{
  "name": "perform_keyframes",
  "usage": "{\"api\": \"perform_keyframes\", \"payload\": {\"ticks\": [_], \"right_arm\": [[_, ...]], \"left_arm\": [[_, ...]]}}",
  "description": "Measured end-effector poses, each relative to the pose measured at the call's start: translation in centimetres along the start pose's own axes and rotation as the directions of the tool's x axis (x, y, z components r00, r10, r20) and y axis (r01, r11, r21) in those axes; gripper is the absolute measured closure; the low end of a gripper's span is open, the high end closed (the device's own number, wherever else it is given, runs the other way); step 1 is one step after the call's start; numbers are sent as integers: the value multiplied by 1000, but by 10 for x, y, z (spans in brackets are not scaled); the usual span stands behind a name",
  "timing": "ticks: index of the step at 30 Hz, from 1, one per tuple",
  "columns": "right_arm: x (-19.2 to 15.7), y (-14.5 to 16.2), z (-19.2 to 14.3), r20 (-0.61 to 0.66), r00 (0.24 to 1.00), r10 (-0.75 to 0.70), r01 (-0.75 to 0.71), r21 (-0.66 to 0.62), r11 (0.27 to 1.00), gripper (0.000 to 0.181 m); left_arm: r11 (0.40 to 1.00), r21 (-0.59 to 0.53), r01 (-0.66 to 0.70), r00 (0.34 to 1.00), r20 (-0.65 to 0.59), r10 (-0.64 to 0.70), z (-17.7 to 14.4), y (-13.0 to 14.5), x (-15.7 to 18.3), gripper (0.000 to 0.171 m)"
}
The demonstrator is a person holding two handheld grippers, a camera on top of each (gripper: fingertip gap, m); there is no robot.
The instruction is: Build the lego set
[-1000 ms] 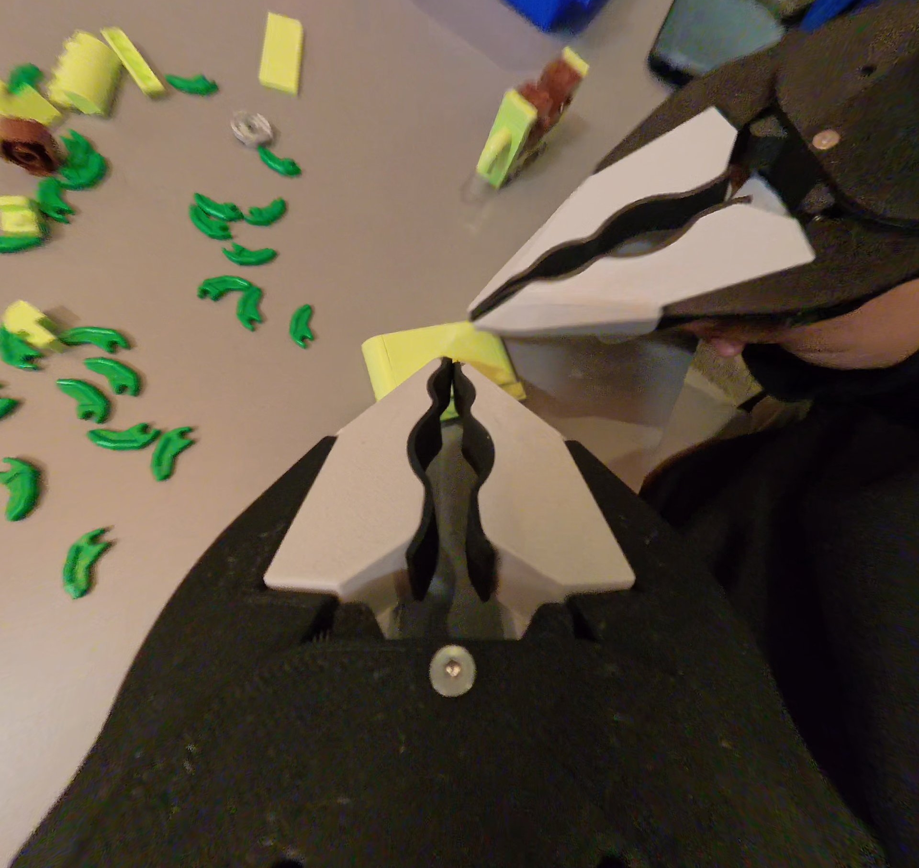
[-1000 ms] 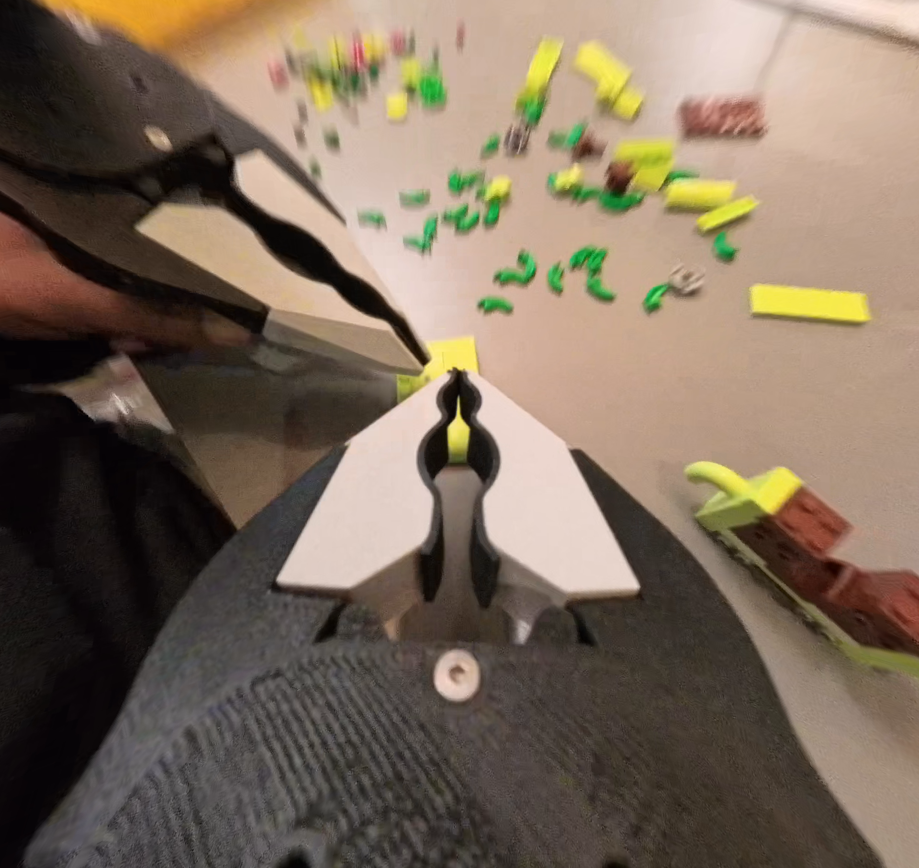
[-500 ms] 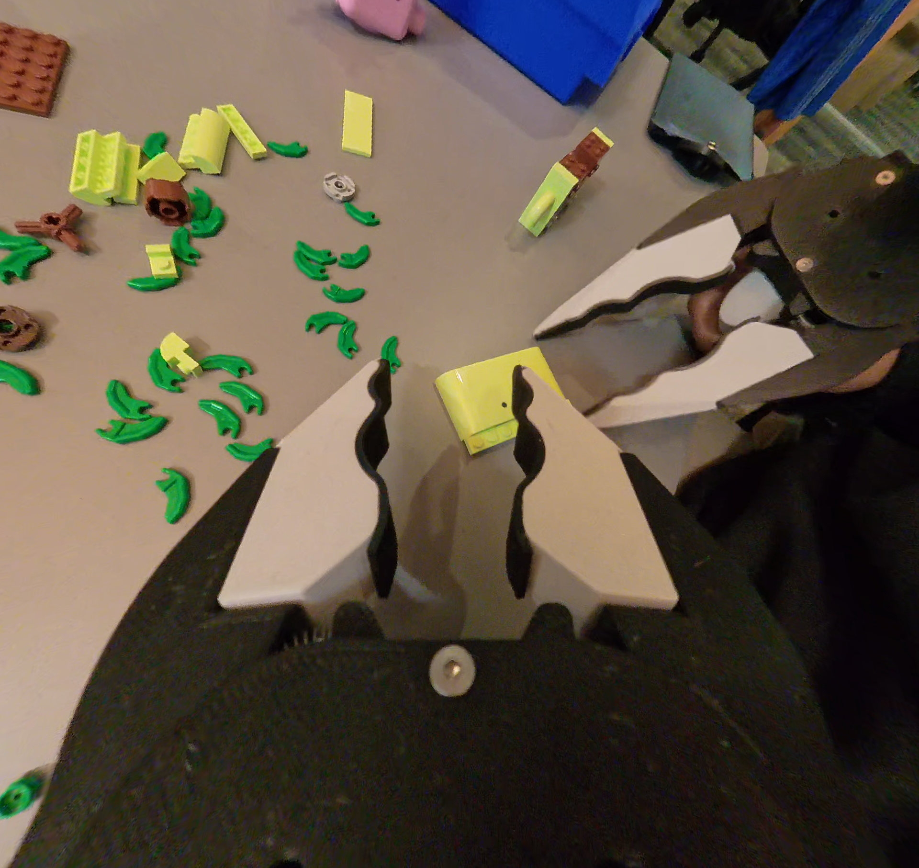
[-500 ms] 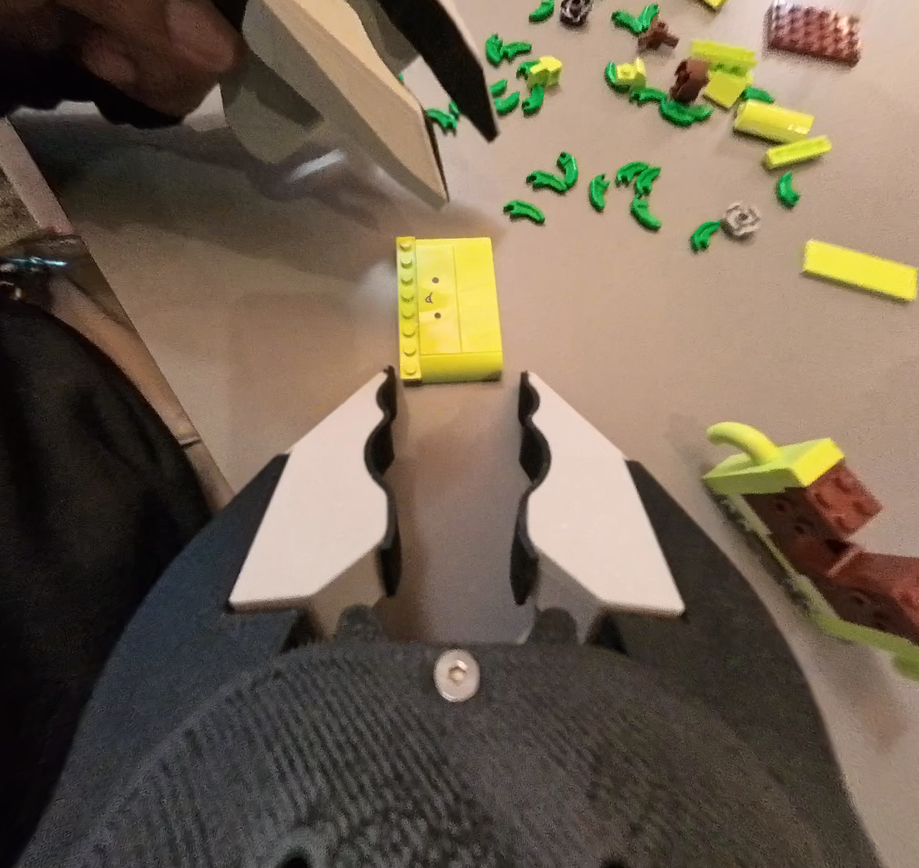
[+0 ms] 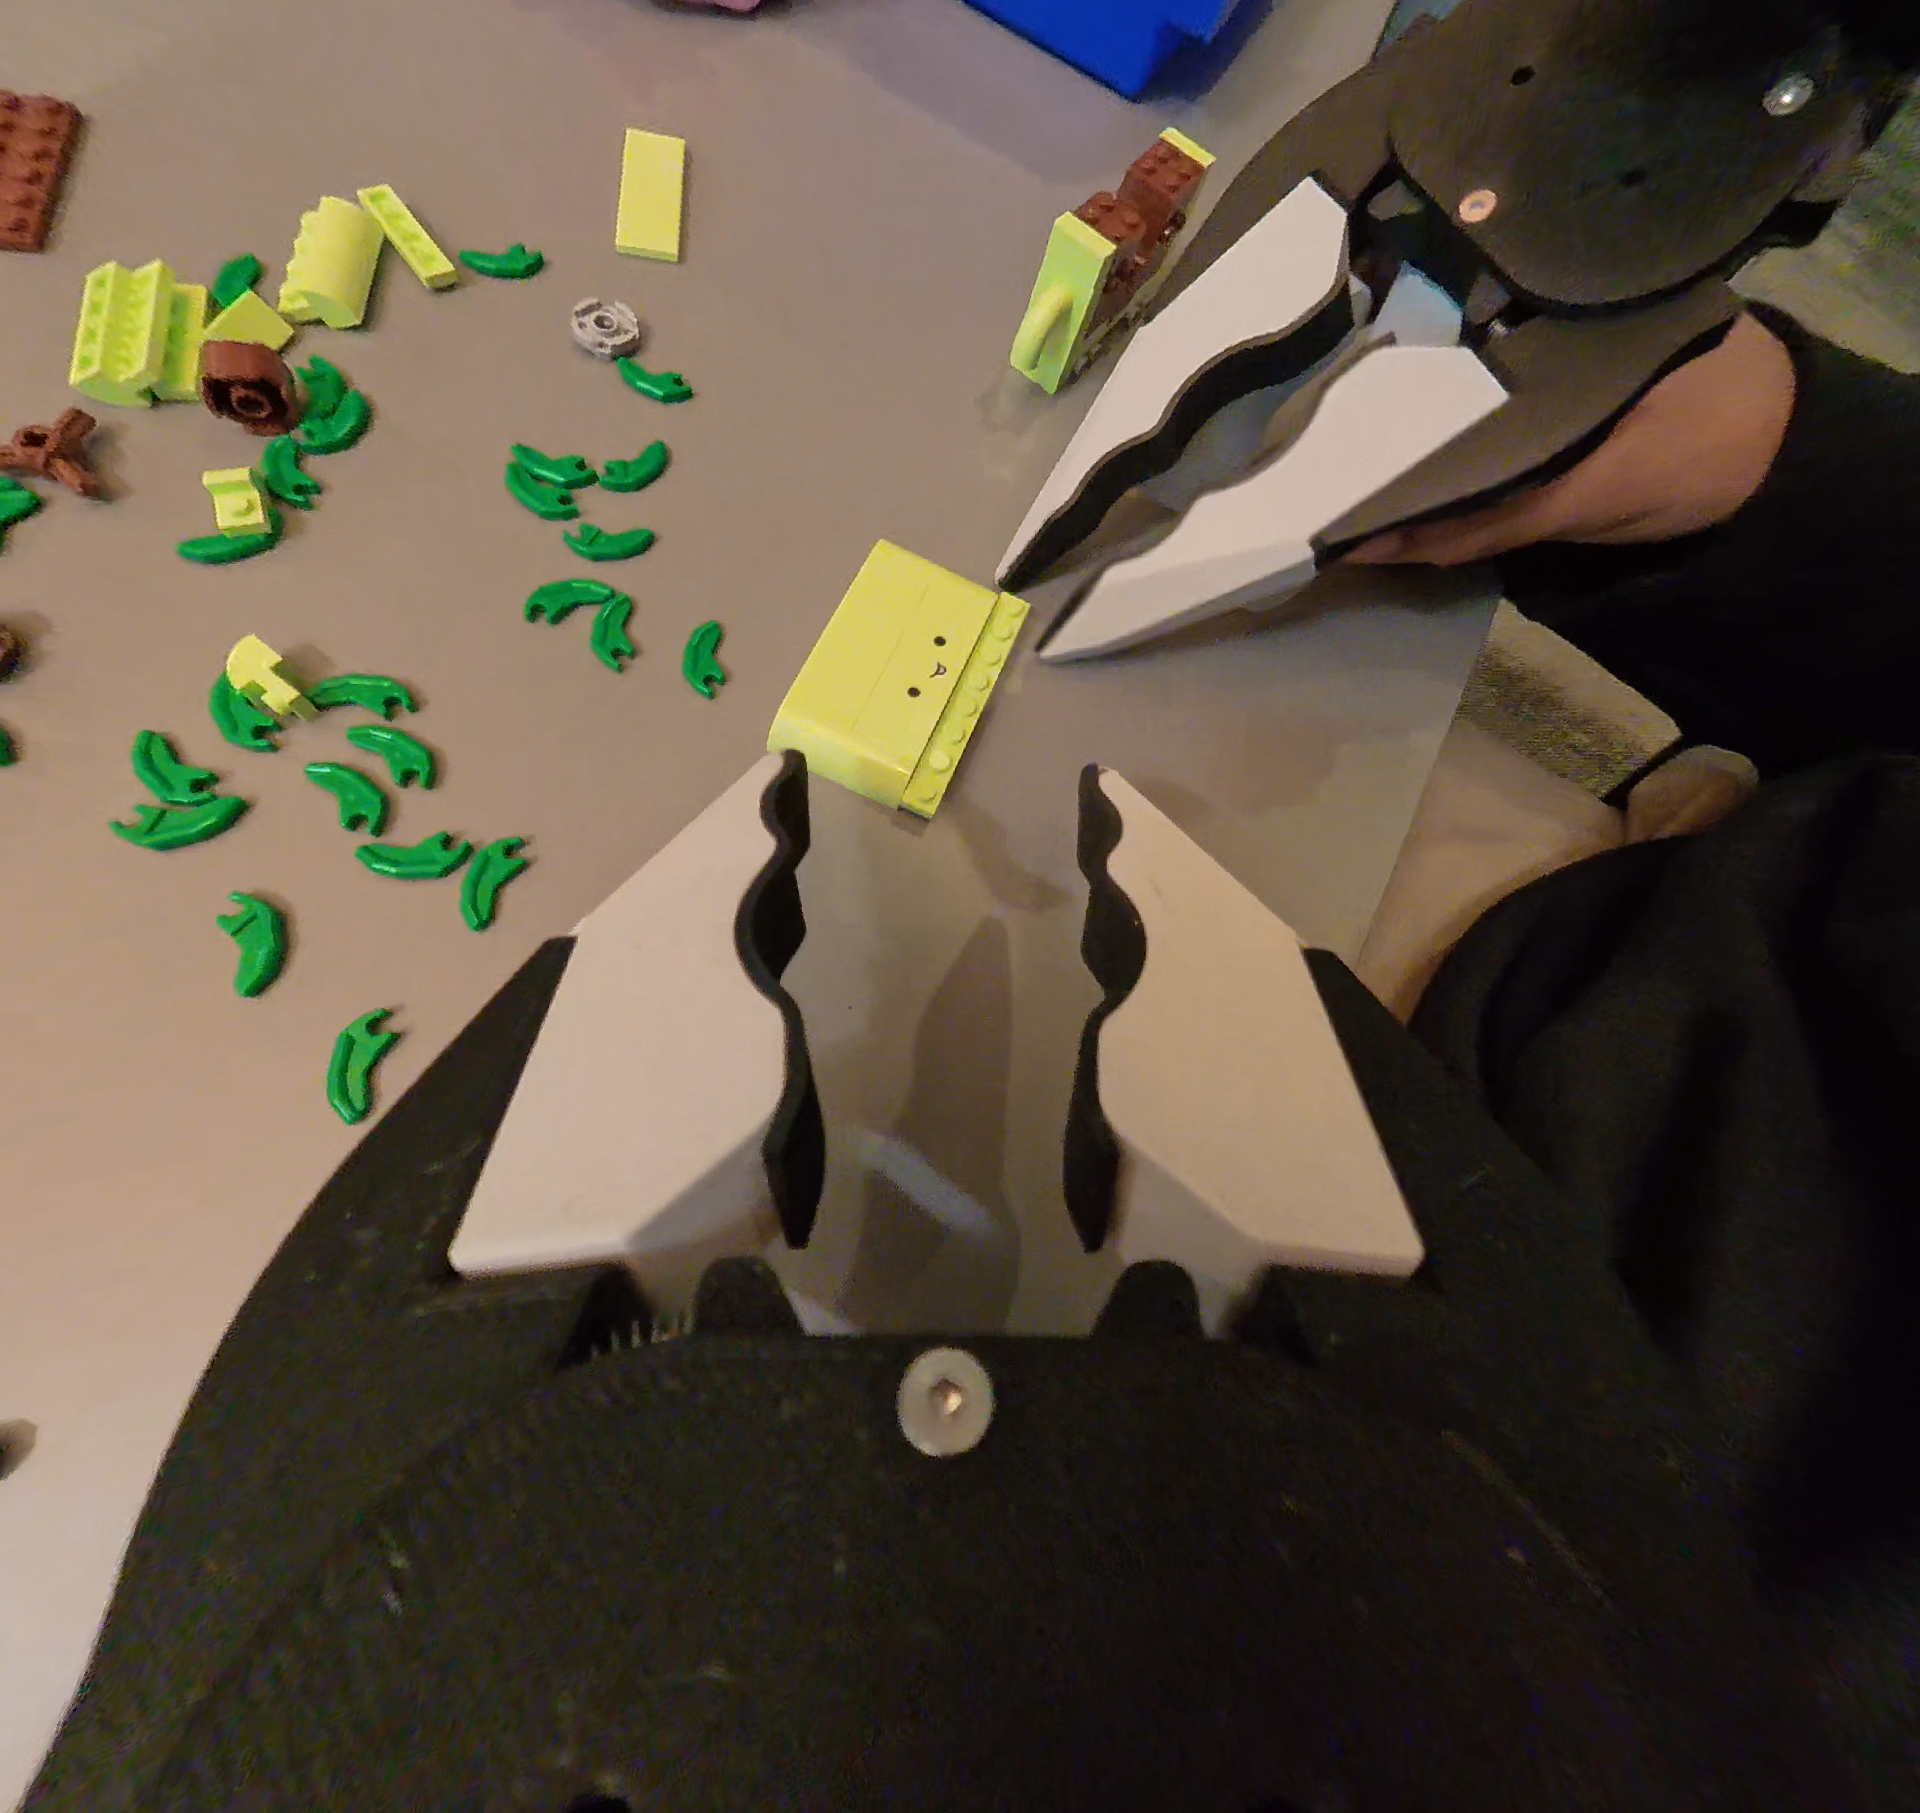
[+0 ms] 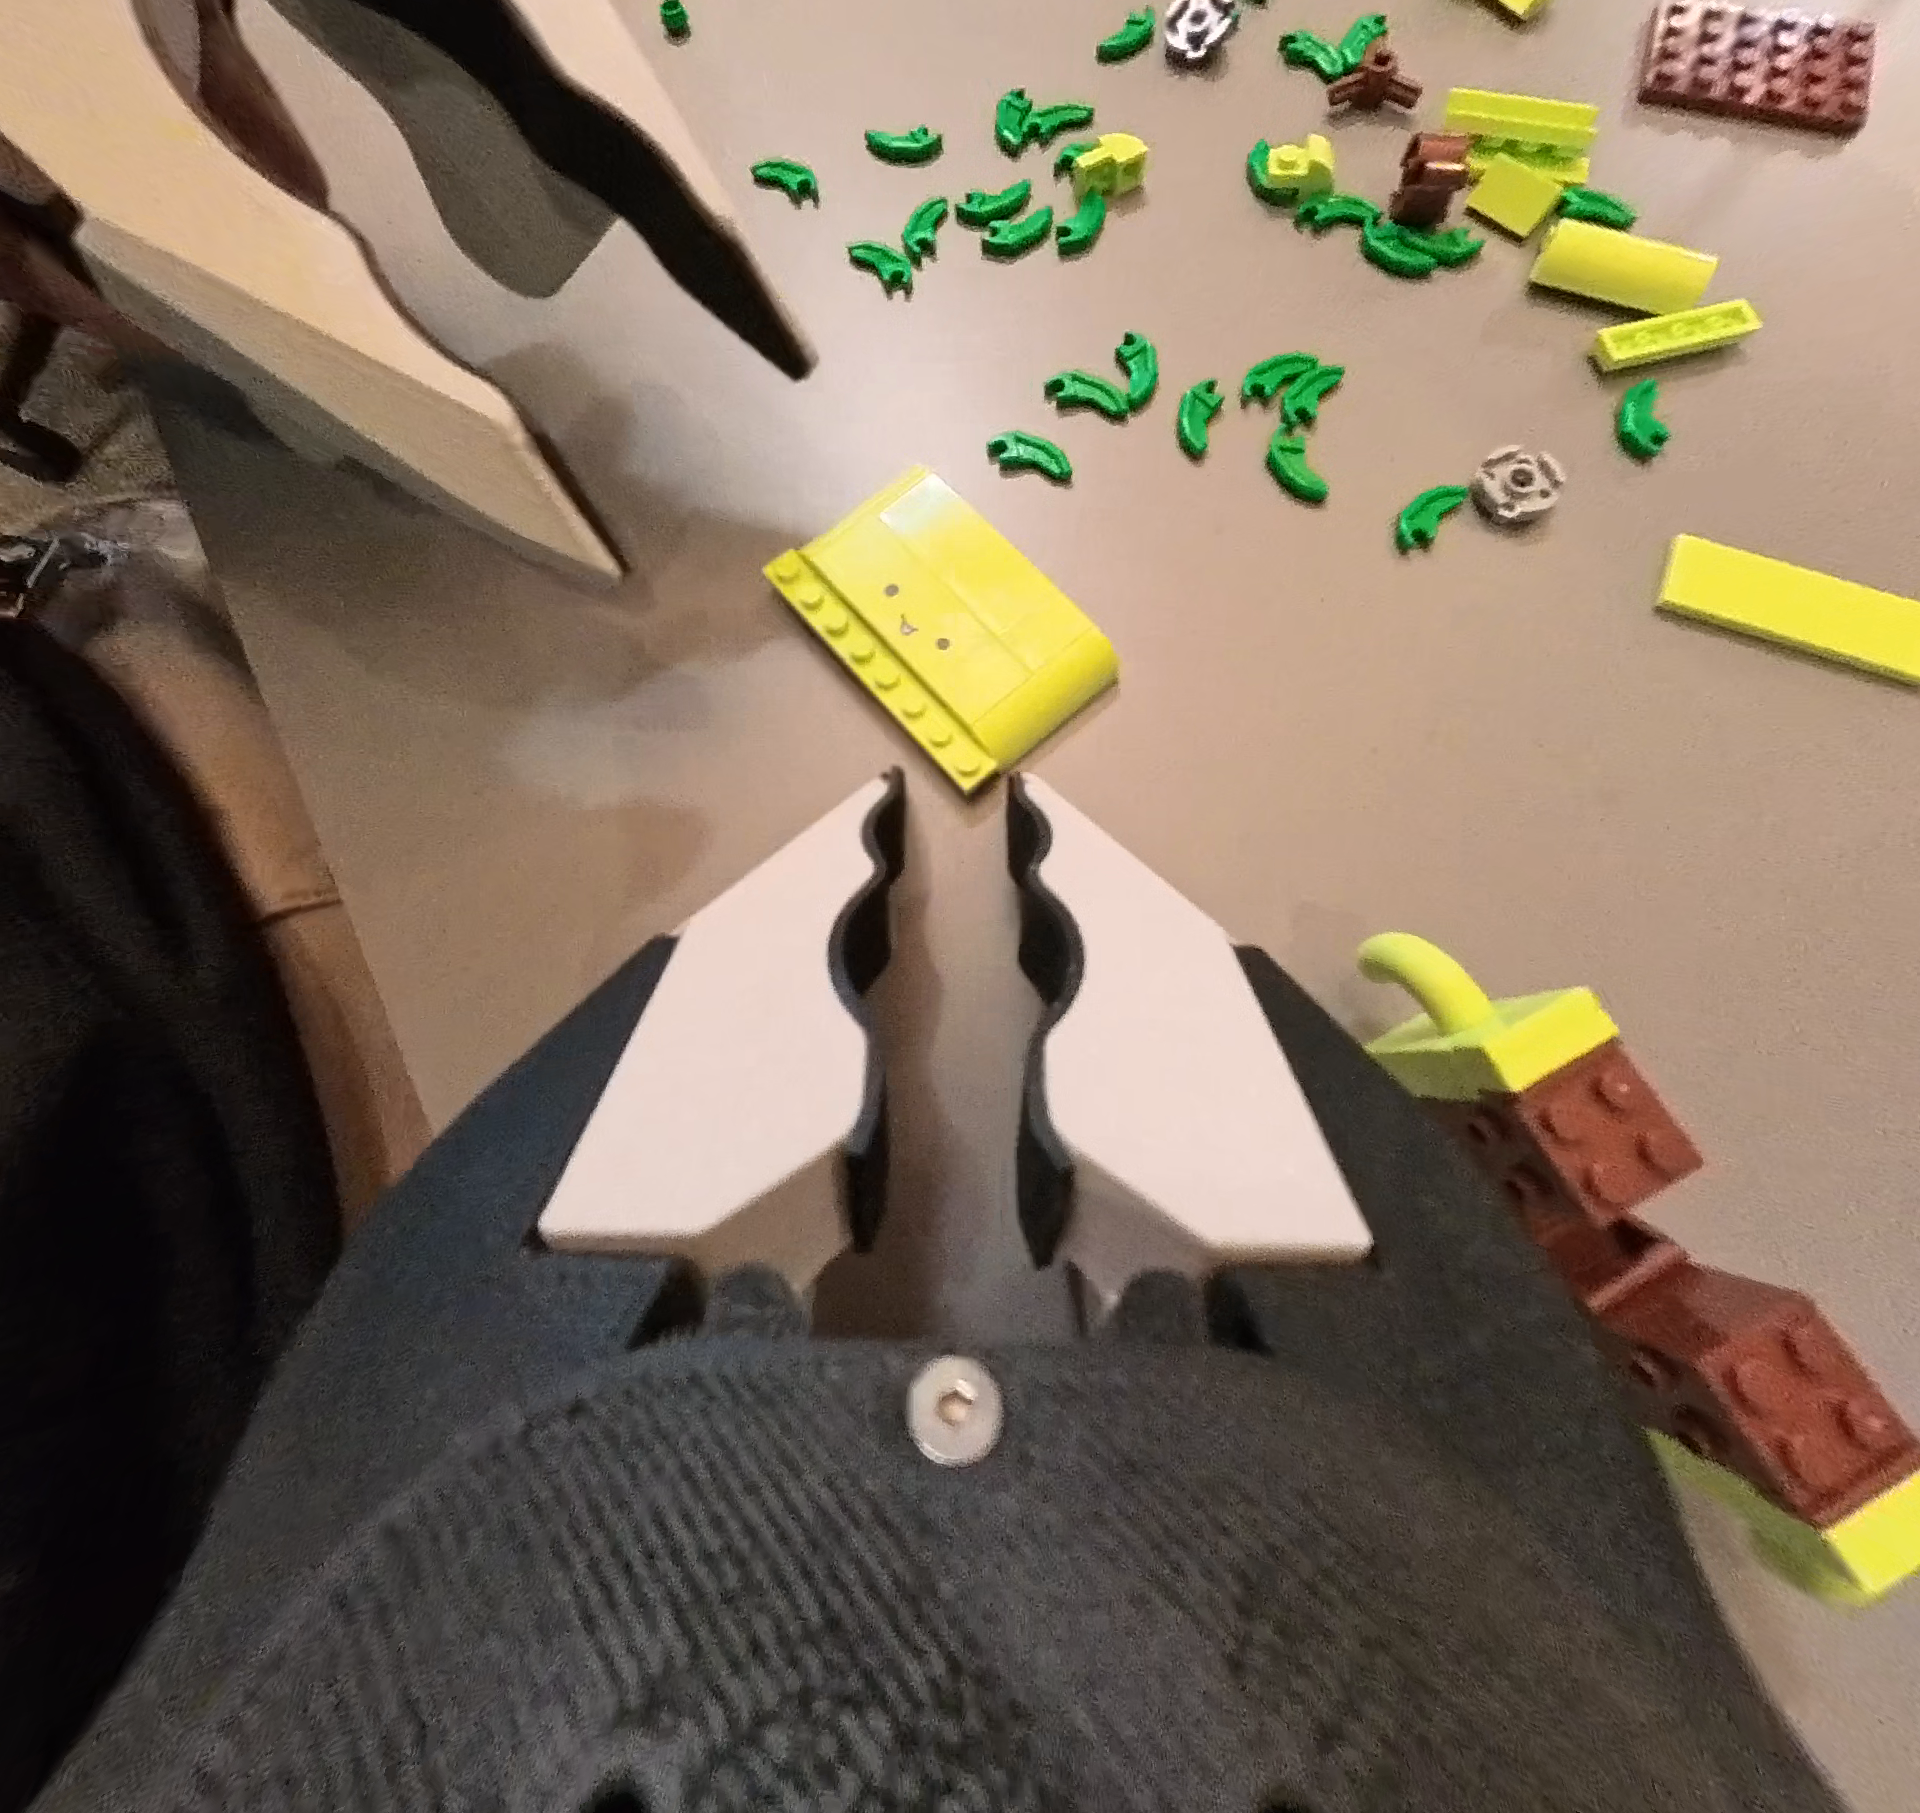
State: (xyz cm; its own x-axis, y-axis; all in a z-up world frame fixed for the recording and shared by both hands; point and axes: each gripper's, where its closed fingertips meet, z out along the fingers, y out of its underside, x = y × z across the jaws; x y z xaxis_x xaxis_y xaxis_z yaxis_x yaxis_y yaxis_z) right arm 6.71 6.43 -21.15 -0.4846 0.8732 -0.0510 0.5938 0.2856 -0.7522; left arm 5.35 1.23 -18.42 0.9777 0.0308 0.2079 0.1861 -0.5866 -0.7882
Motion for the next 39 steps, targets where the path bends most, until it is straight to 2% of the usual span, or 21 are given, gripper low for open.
{"api": "perform_keyframes", "payload": {"ticks": [4,8,14,17,21,25,28,39], "right_arm": [[-3,0,0,-47,996,-81,81,0,997,162],[-9,1,0,13,998,-68,68,-3,998,159],[-10,-3,-3,58,998,-30,28,30,999,150],[-7,-12,-12,35,999,-25,21,109,994,150],[3,-27,-29,-18,1000,2,2,249,969,150],[10,-38,-40,-57,998,3,17,340,940,152],[10,-38,-40,-52,999,-3,20,342,940,152],[14,-44,-36,-68,996,-50,71,347,935,156]], "left_arm": [[998,-21,-52,997,54,53,3,3,-3,121],[993,-69,-92,990,103,99,10,12,-10,121],[995,5,-102,987,122,100,8,-4,-21,119],[994,51,-92,989,121,85,8,-12,-29,105],[990,127,-63,993,105,50,3,-22,-34,102],[991,80,-105,988,123,95,9,-20,-37,101],[988,39,-147,980,143,140,13,-17,-41,97],[992,91,-89,991,108,79,8,-22,-43,96]]}}
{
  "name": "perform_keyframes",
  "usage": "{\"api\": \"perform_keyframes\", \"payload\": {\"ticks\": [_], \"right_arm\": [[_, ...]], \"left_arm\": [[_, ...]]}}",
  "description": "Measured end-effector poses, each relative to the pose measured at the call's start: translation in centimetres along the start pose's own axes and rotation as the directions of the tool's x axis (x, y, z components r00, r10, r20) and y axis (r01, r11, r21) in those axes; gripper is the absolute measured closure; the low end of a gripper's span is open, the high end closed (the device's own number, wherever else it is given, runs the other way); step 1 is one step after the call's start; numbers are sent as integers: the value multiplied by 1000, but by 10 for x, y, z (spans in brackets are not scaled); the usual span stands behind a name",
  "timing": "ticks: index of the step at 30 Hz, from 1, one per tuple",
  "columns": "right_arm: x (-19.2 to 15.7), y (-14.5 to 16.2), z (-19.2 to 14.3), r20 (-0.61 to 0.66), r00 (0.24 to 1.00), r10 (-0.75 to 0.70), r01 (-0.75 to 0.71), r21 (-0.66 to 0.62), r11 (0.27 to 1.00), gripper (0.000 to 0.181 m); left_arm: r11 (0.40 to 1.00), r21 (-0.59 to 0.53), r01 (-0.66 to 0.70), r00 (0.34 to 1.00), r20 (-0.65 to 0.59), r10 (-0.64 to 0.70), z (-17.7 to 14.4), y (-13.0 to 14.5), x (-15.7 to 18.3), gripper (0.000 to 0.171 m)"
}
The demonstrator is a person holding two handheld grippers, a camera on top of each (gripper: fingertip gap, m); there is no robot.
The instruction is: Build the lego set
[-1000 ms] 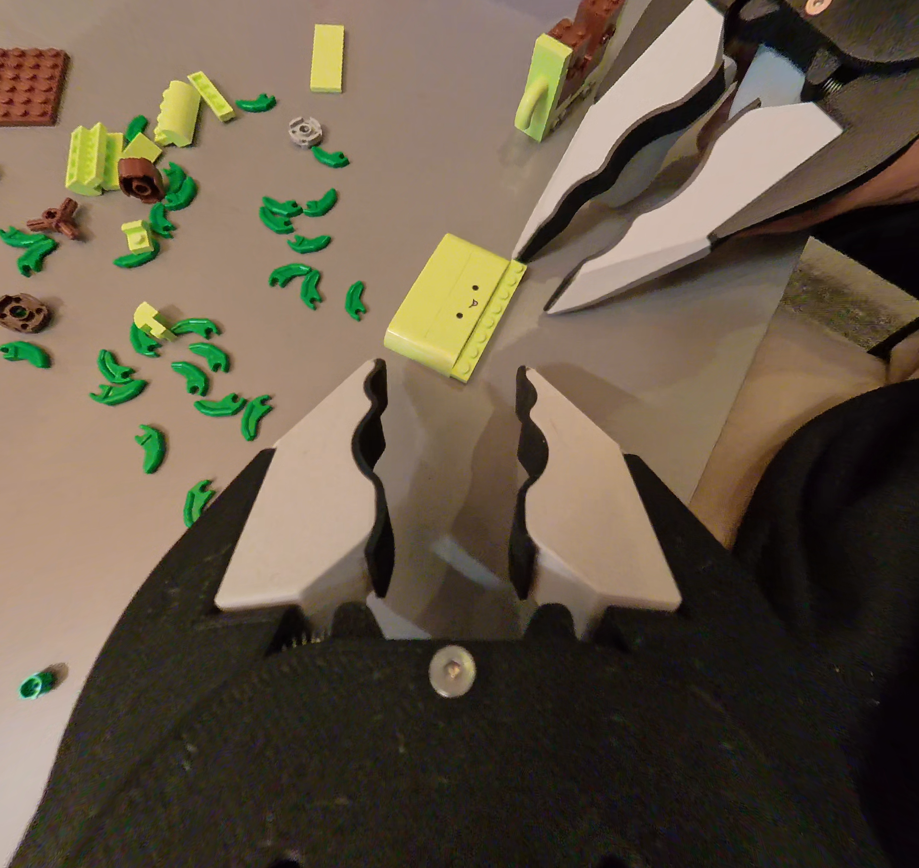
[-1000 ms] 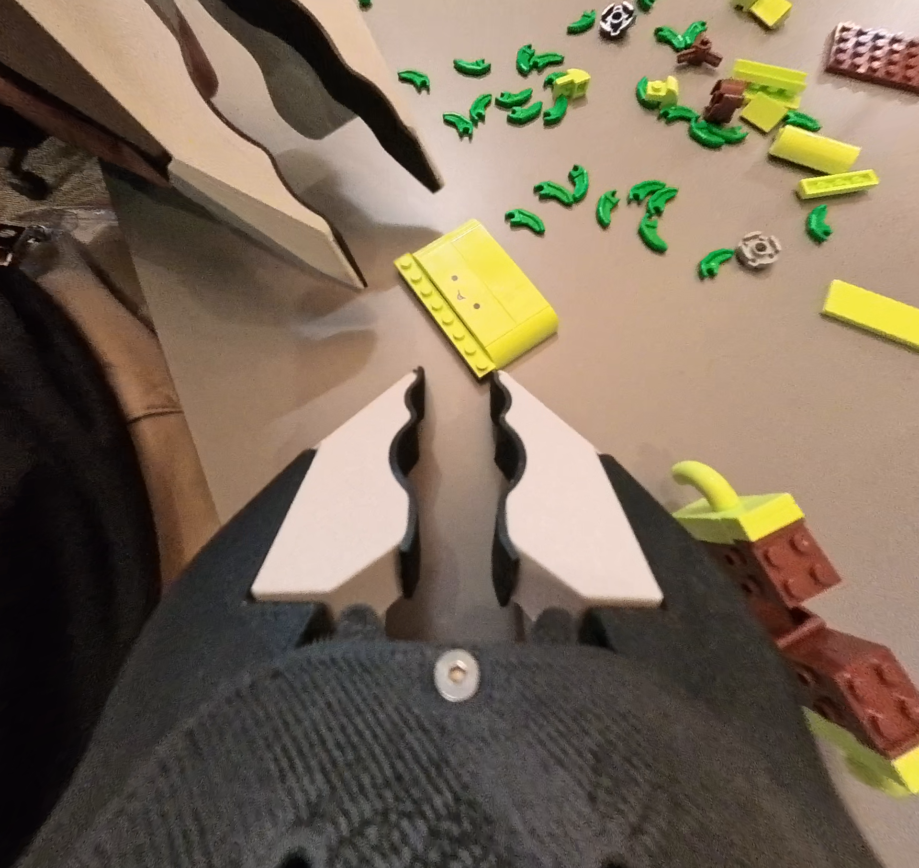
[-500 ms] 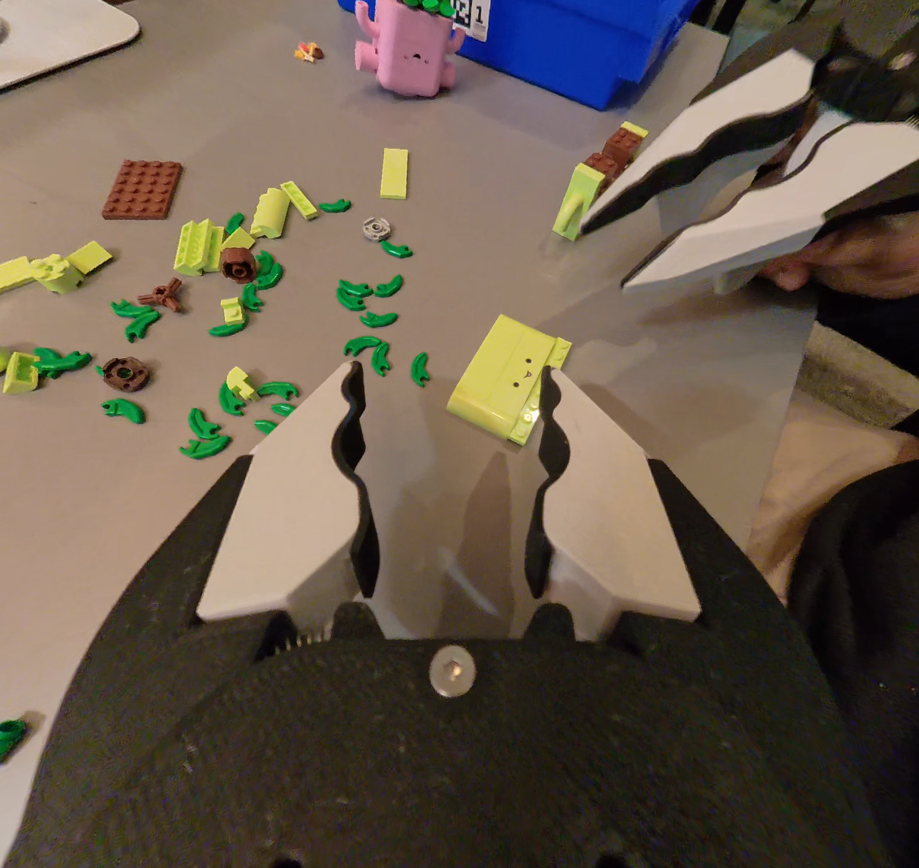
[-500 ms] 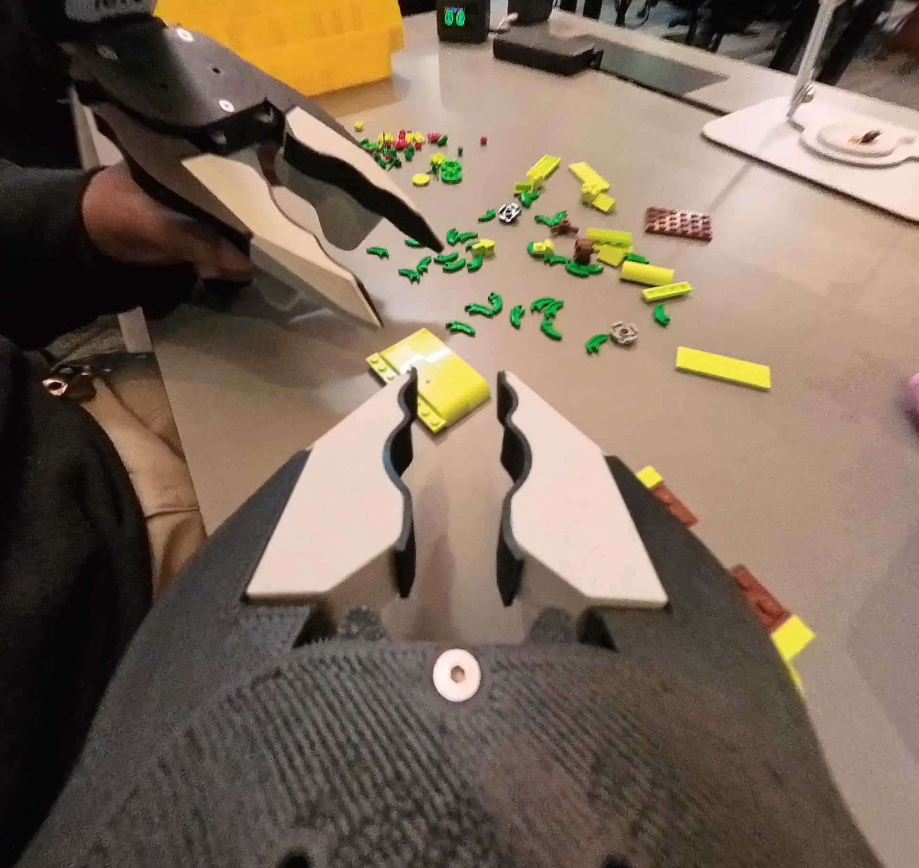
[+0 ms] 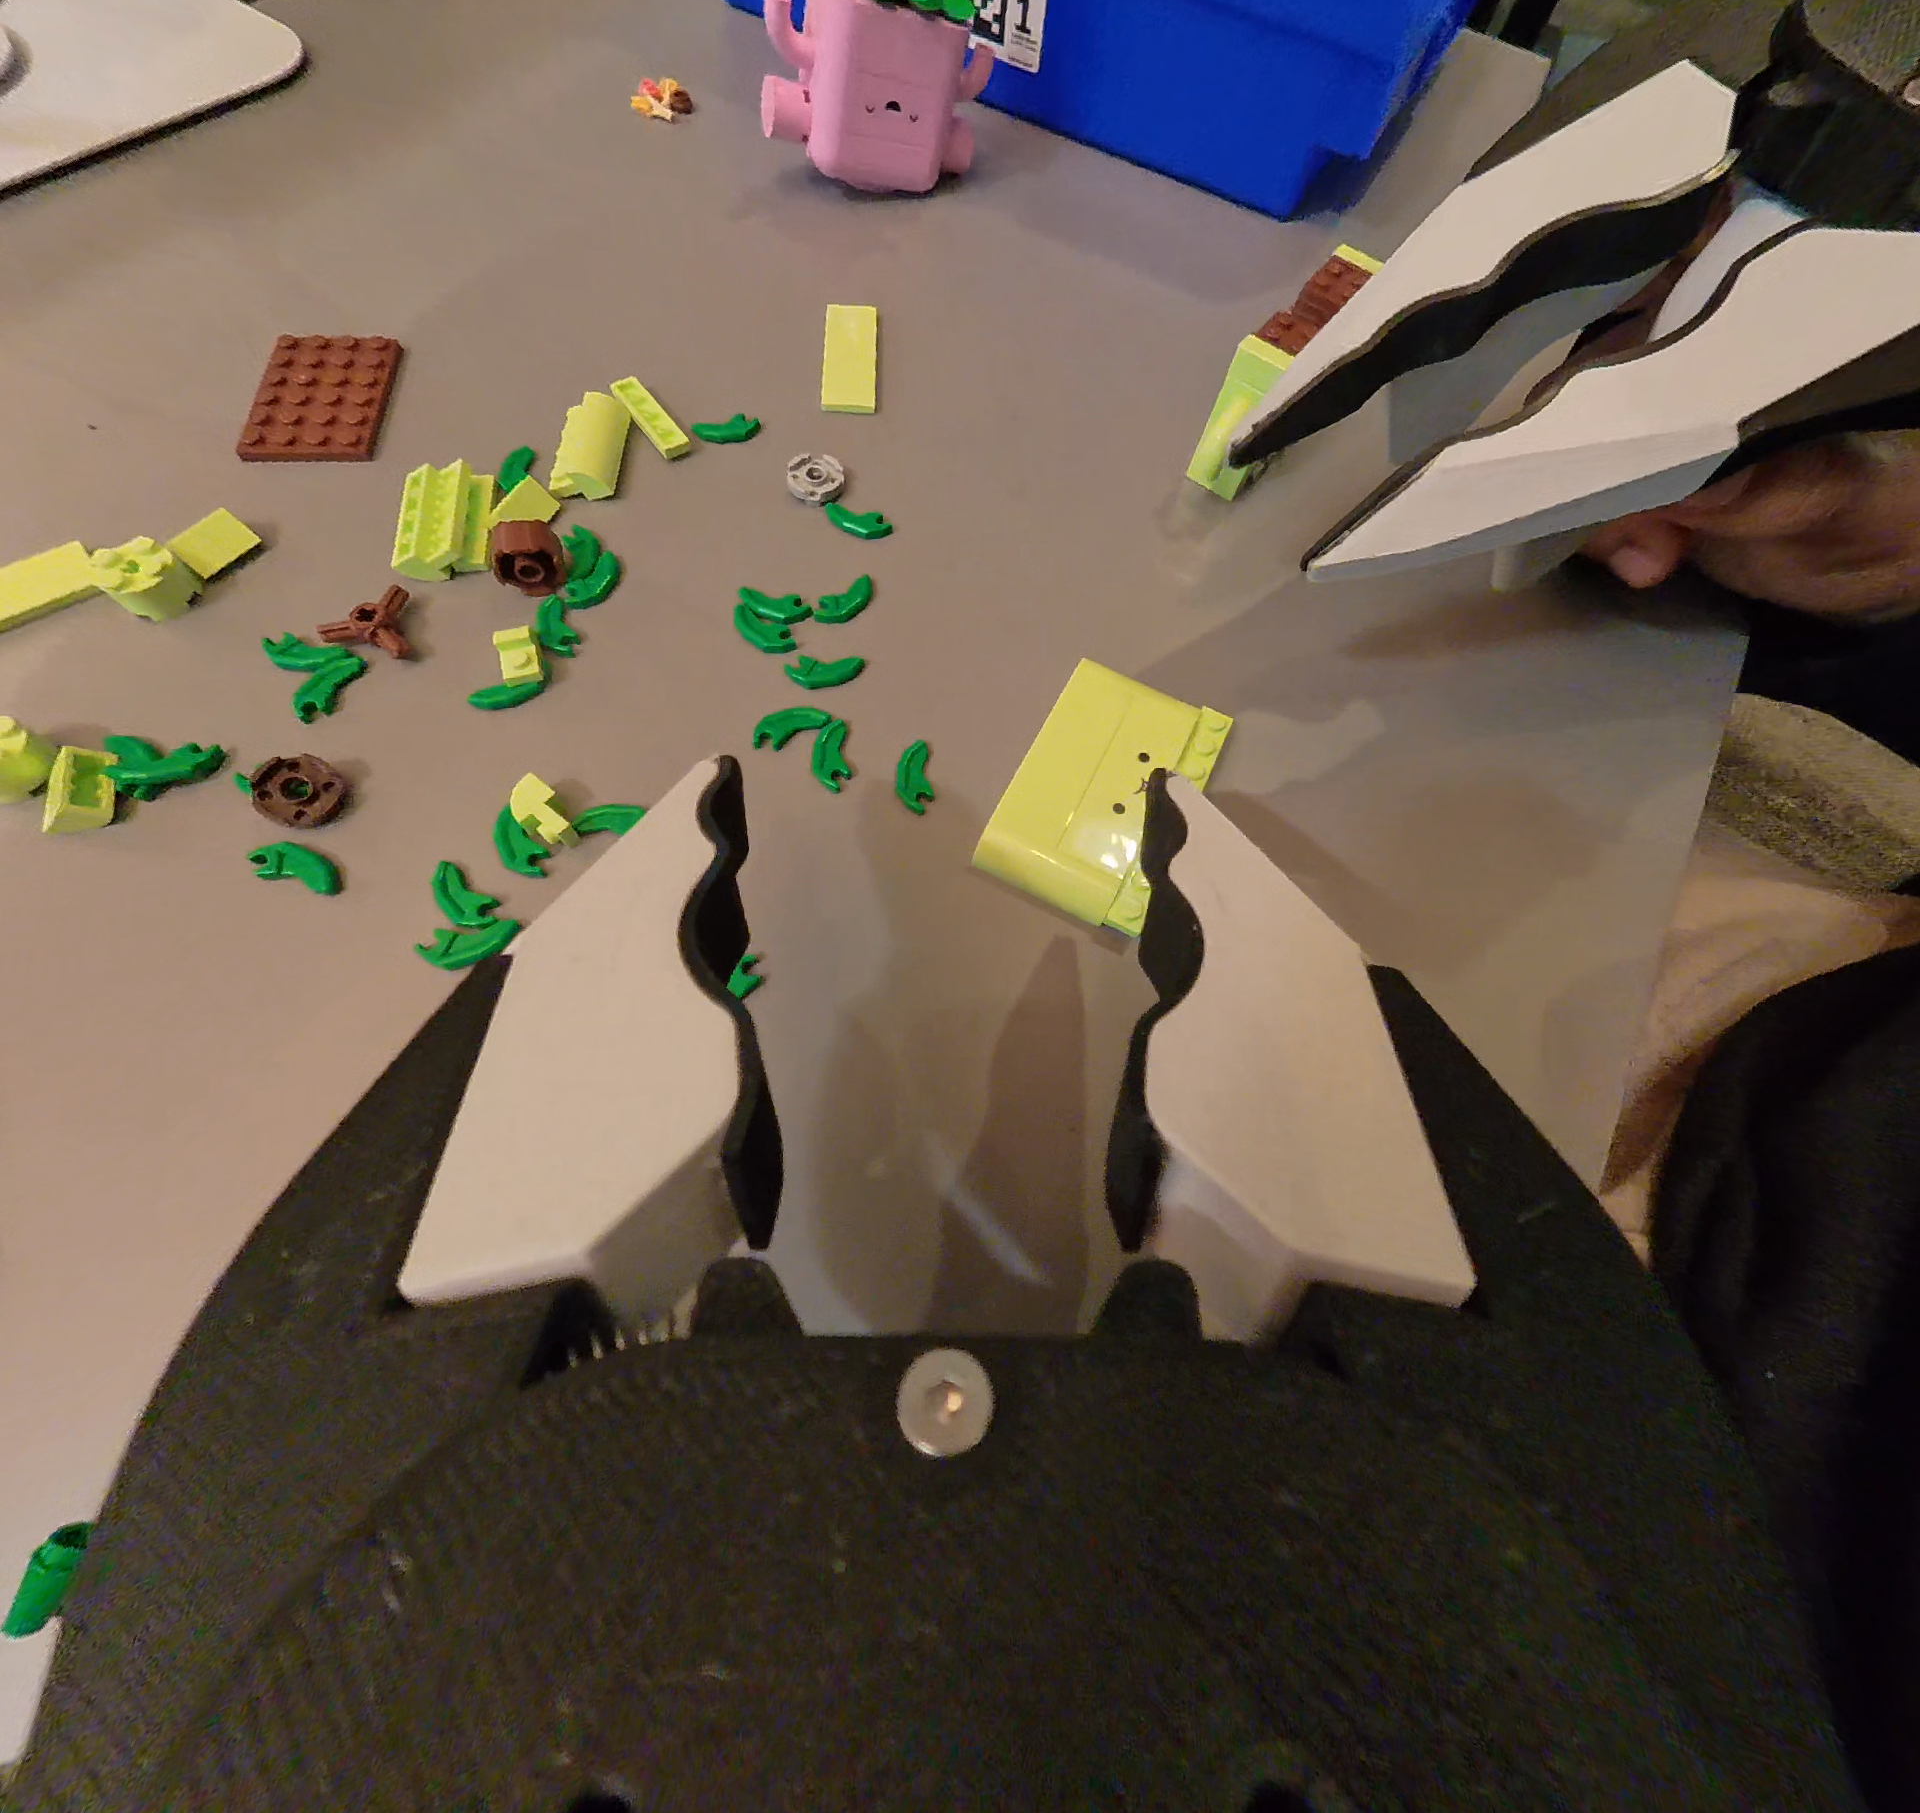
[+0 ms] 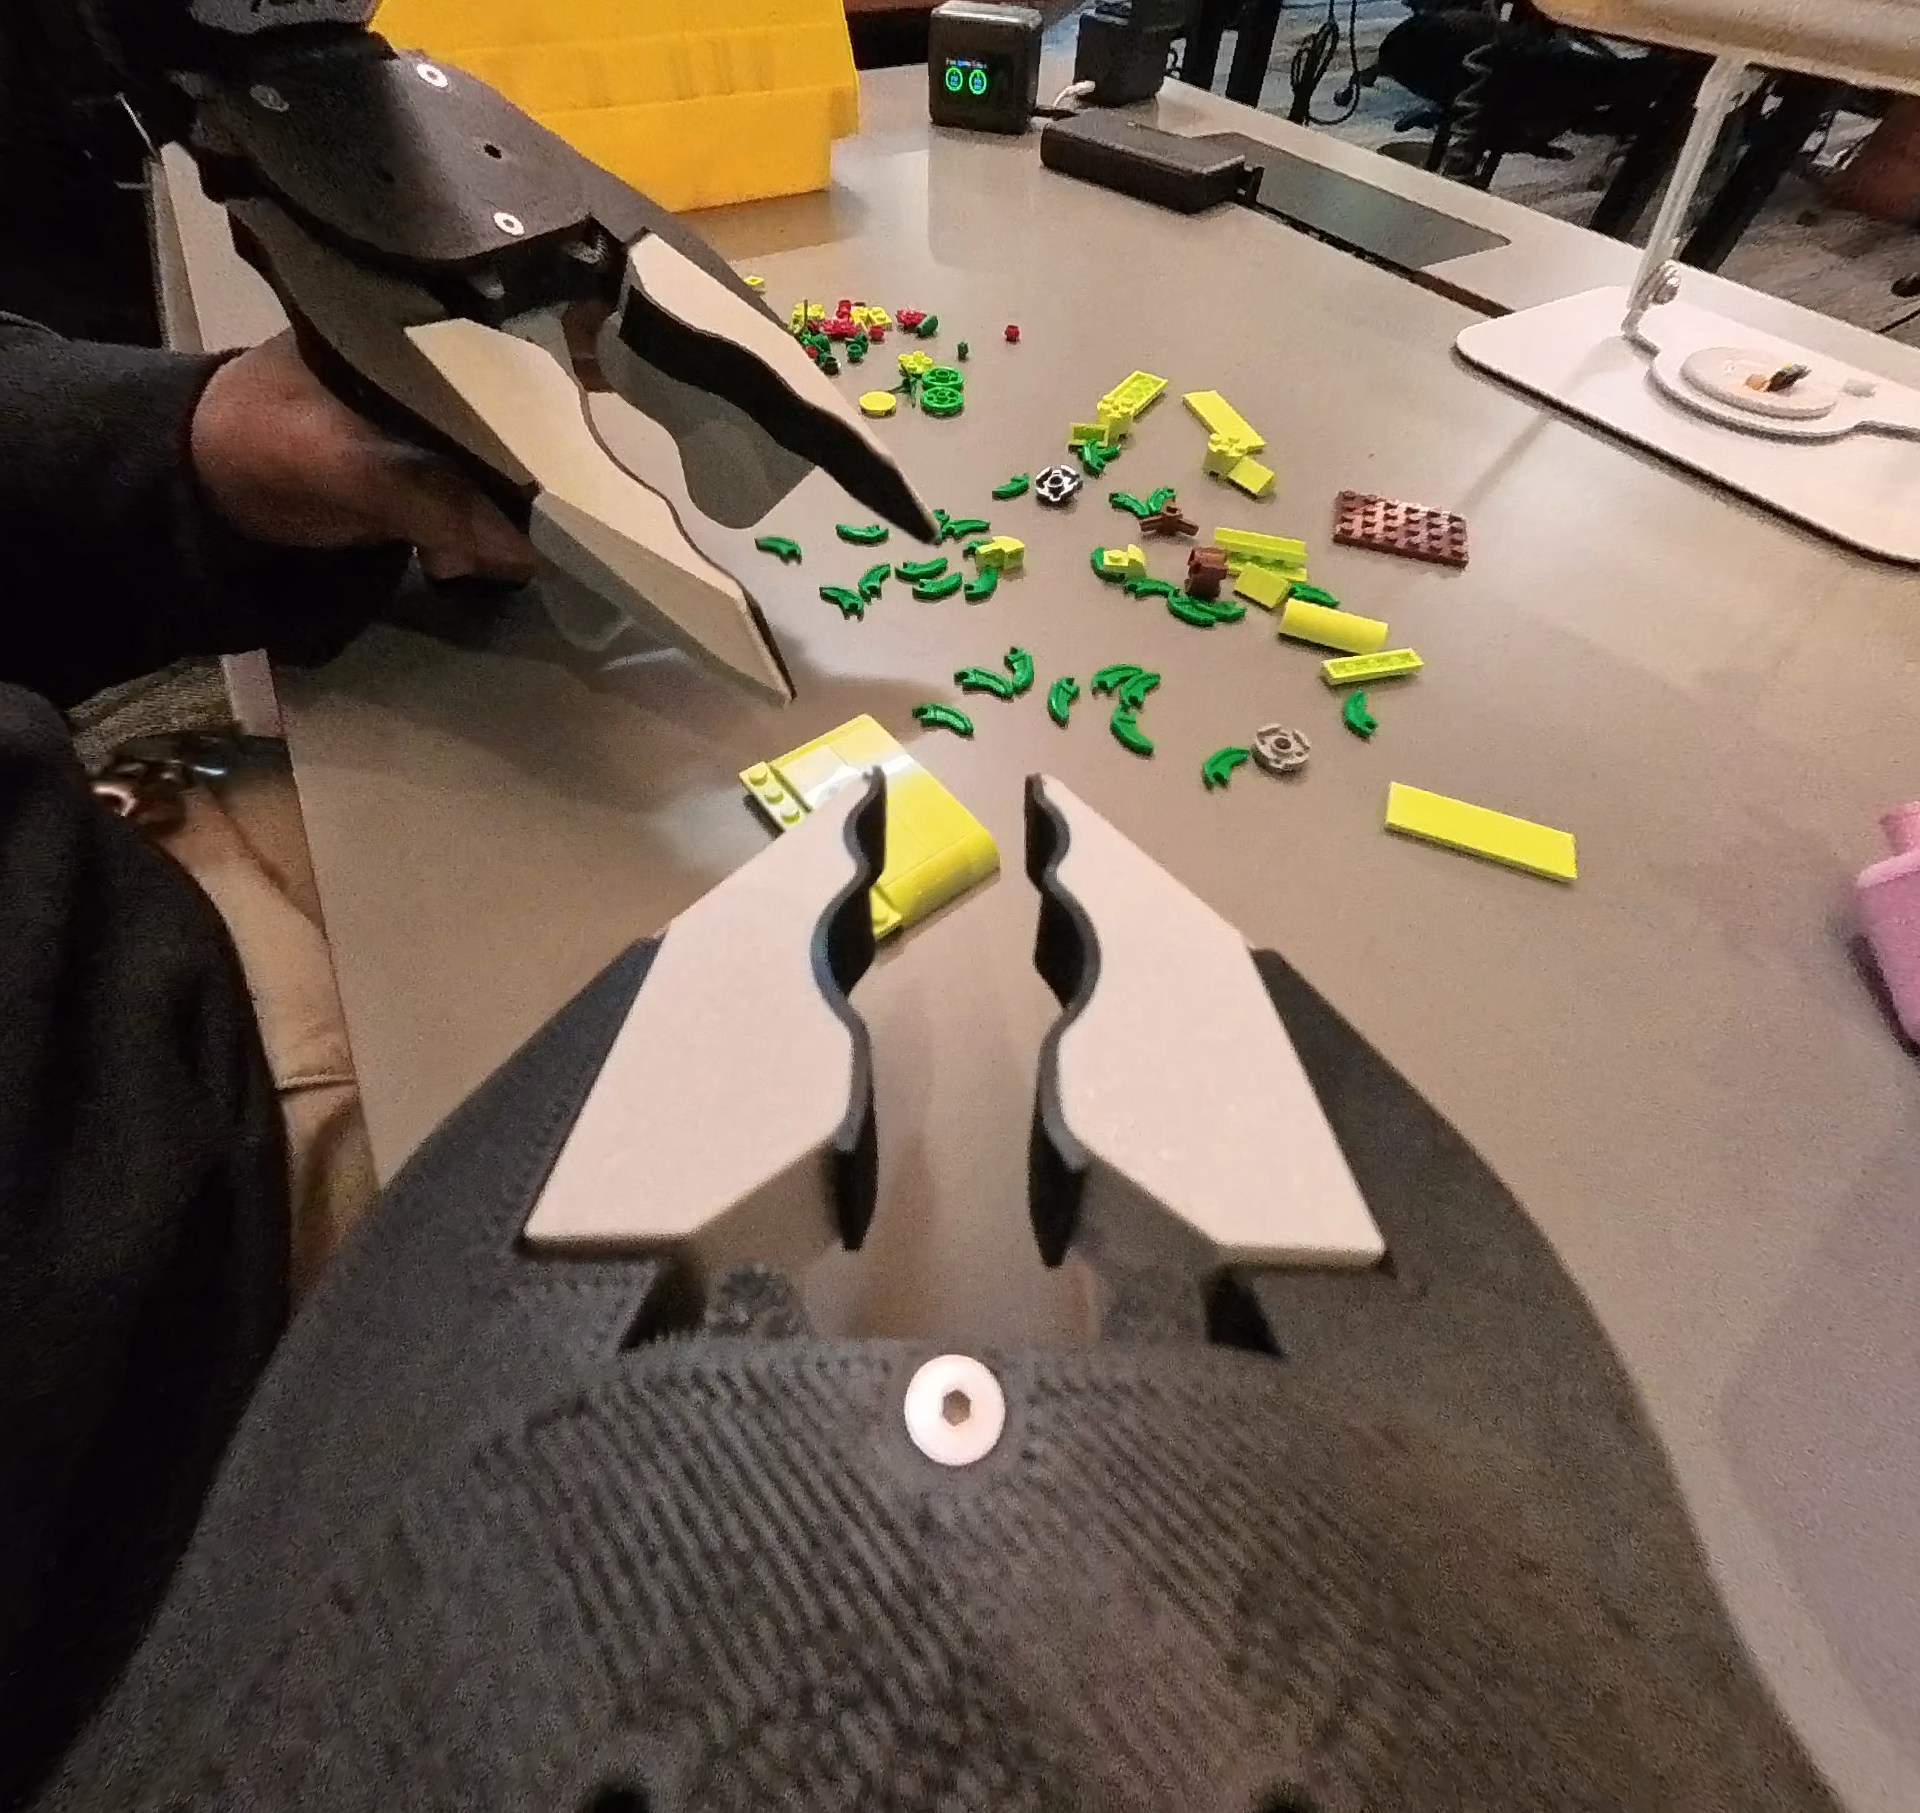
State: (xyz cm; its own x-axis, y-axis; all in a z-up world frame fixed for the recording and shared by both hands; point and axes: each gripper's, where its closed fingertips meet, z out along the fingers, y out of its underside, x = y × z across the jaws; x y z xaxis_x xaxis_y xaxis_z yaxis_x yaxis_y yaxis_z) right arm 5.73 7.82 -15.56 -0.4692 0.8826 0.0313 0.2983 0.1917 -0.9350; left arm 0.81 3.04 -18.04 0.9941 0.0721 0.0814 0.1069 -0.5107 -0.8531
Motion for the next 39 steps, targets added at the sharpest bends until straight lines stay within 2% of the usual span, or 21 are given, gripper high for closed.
{"api": "perform_keyframes", "payload": {"ticks": [3,8,17,27,33,39], "right_arm": [[0,-3,-1,-2,1000,-18,18,21,1000,158],[4,-7,2,-14,999,-33,34,39,999,160],[5,-3,10,-31,997,-71,71,-8,997,161],[8,-7,9,-11,999,-36,37,21,999,161],[6,-8,8,-29,997,-70,71,32,997,164],[6,-9,7,-23,998,-65,66,43,997,164]], "left_arm": [[1000,4,-12,1000,10,12,0,-1,0,96],[994,-91,-67,997,26,70,9,11,3,93],[983,-132,-128,990,43,135,13,16,7,89],[982,-135,-131,989,55,139,13,16,5,89],[990,-81,-116,985,120,125,7,9,-3,89],[992,-69,-105,986,122,113,6,7,-4,90]]}}
